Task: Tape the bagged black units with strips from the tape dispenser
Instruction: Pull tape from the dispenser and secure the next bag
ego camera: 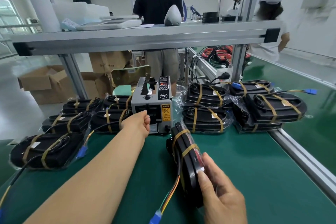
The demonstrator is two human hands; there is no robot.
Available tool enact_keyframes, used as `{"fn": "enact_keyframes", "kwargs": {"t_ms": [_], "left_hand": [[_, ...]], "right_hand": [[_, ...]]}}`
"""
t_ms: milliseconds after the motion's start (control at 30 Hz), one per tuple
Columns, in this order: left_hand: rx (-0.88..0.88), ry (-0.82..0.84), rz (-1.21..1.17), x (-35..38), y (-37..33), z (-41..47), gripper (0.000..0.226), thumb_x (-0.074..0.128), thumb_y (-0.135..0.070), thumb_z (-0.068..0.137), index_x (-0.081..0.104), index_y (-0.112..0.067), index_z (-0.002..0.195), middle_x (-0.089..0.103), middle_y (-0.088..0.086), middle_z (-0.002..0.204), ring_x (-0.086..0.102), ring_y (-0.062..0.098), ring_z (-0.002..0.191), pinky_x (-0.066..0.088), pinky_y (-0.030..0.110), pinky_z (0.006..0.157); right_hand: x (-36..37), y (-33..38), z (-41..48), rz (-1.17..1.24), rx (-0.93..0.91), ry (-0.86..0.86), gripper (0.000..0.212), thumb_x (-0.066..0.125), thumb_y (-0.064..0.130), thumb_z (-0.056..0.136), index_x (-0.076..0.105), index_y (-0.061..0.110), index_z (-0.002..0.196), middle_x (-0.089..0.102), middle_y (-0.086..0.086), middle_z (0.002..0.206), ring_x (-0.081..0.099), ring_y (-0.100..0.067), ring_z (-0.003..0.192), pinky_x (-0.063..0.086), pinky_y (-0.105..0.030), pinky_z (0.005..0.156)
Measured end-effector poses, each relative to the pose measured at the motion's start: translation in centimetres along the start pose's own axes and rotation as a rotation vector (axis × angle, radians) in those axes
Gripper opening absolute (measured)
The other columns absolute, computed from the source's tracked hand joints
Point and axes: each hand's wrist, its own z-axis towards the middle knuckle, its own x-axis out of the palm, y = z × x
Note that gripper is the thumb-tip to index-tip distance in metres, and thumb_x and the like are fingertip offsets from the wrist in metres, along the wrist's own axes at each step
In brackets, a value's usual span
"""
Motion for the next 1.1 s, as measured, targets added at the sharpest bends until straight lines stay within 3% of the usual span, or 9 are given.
{"fn": "enact_keyframes", "kwargs": {"t_ms": [100, 200, 333, 500, 667, 800, 1000, 1100], "left_hand": [[-0.024, -0.027, -0.042, 0.8, -0.2, 0.1, 0.017, 0.056, -0.015, 0.097, 0.053, -0.017, 0.080, 0.051, -0.004, 0.061, 0.043, 0.004, 0.050, 0.032, 0.018, 0.050], [0.074, -0.022, -0.065, 1.2, 0.3, 0.2, 0.016, 0.051, -0.012, 0.096, 0.050, -0.015, 0.080, 0.048, -0.007, 0.045, 0.041, 0.004, 0.038, 0.033, 0.016, 0.041], [0.148, -0.105, -0.115, 0.5, 1.0, -1.8, 0.015, 0.061, -0.011, 0.089, 0.056, -0.015, 0.076, 0.051, -0.004, 0.055, 0.044, 0.006, 0.044, 0.035, 0.018, 0.043], [0.229, 0.279, 0.086, -2.5, 2.4, -8.3, 0.020, 0.063, -0.014, 0.090, 0.058, -0.018, 0.071, 0.053, -0.007, 0.055, 0.047, 0.003, 0.045, 0.041, 0.019, 0.051], [0.316, 0.692, 0.444, -4.0, 3.9, -14.3, 0.017, 0.071, -0.019, 0.081, 0.066, -0.019, 0.064, 0.057, -0.004, 0.062, 0.049, 0.005, 0.051, 0.044, 0.016, 0.051], [0.391, 0.699, 0.684, -3.1, 4.5, -15.0, 0.012, 0.074, -0.012, 0.081, 0.065, -0.011, 0.072, 0.058, -0.005, 0.058, 0.046, 0.004, 0.050, 0.041, 0.012, 0.050], [0.418, 0.693, 0.911, -2.3, 3.9, -14.1, 0.007, 0.071, -0.007, 0.085, 0.066, -0.003, 0.083, 0.058, -0.004, 0.058, 0.043, 0.006, 0.048, 0.038, 0.014, 0.048], [0.377, 0.719, 0.942, -2.3, 3.4, -13.7, 0.007, 0.070, -0.006, 0.087, 0.064, -0.003, 0.085, 0.054, 0.001, 0.061, 0.043, 0.007, 0.049, 0.040, 0.016, 0.051]], "right_hand": [[0.1, 0.2, -0.1, 0.018, 0.009, 0.017, 0.043, 0.067, -0.010, 0.085, 0.074, 0.024, 0.109, 0.074, 0.006, 0.115, 0.068, -0.001, 0.106, 0.051, -0.007, 0.082], [0.0, 0.5, -0.2, 0.045, 0.023, 0.028, 0.043, 0.065, -0.011, 0.087, 0.073, 0.025, 0.109, 0.074, 0.006, 0.116, 0.068, 0.002, 0.104, 0.050, -0.005, 0.080], [-0.2, 0.8, -0.1, 0.043, 0.030, 0.058, 0.042, 0.064, -0.005, 0.090, 0.071, 0.033, 0.108, 0.072, 0.010, 0.118, 0.065, 0.002, 0.111, 0.046, -0.009, 0.095], [-0.4, 0.3, 0.2, 0.071, 0.060, 0.099, 0.037, 0.063, -0.002, 0.093, 0.068, 0.020, 0.121, 0.073, 0.020, 0.110, 0.066, 0.004, 0.107, 0.049, -0.007, 0.087], [-0.2, 0.1, 0.0, 0.030, 0.034, 0.108, 0.035, 0.064, 0.002, 0.093, 0.070, 0.035, 0.102, 0.073, 0.014, 0.114, 0.066, -0.001, 0.112, 0.049, -0.028, 0.105], [-0.2, 0.1, 0.2, 0.034, 0.038, 0.112, 0.031, 0.063, 0.003, 0.094, 0.071, 0.030, 0.108, 0.072, 0.008, 0.119, 0.065, -0.008, 0.116, 0.046, -0.041, 0.110], [-0.1, 0.5, 0.2, 0.037, 0.046, 0.119, 0.036, 0.064, 0.012, 0.095, 0.077, 0.044, 0.086, 0.075, 0.015, 0.108, 0.067, -0.003, 0.110, 0.047, -0.036, 0.106], [-0.1, 0.5, 0.2, 0.019, 0.038, 0.128, 0.035, 0.064, 0.012, 0.096, 0.076, 0.043, 0.085, 0.076, 0.016, 0.105, 0.069, -0.002, 0.106, 0.048, -0.034, 0.102]]}}
